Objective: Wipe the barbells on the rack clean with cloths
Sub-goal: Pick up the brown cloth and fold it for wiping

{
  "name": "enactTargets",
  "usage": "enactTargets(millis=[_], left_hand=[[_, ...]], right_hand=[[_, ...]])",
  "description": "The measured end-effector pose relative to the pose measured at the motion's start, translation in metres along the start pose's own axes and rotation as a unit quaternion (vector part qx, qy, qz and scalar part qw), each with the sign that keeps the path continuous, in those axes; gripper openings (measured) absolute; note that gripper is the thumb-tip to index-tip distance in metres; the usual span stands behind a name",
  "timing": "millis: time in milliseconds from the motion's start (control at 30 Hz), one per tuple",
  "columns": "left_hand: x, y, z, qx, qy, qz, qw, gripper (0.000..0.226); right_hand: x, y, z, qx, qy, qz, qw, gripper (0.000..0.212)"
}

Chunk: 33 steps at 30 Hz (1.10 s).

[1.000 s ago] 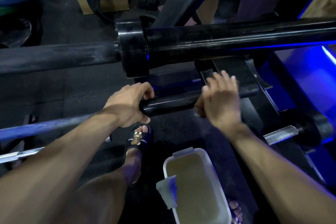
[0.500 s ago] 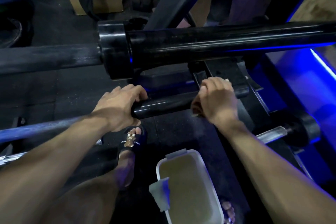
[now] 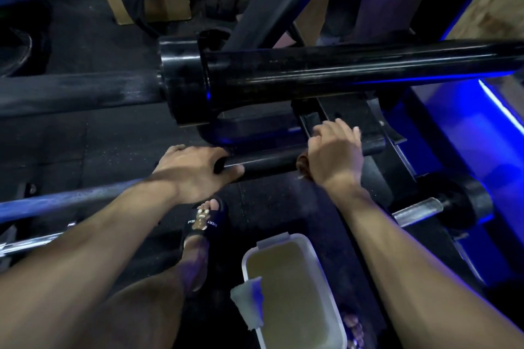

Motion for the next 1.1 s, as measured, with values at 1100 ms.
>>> enactTargets(millis=[1100], left_hand=[[0.003,-0.007,0.004,0.005,-0.009,0.059,0.998,0.061]], right_hand=[[0.003,0.032,-0.074,0.148,0.007,0.052,0.988,0.057]])
Point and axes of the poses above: each hand's wrist, its own y-axis away from the middle knuckle, its own x-axis out of the back of the hand, z = x × y, the point moved 8 cm from there along -y, towards the middle knuckle, and after that the axes turned 2 degrees about -x, right-handed, at the moved point
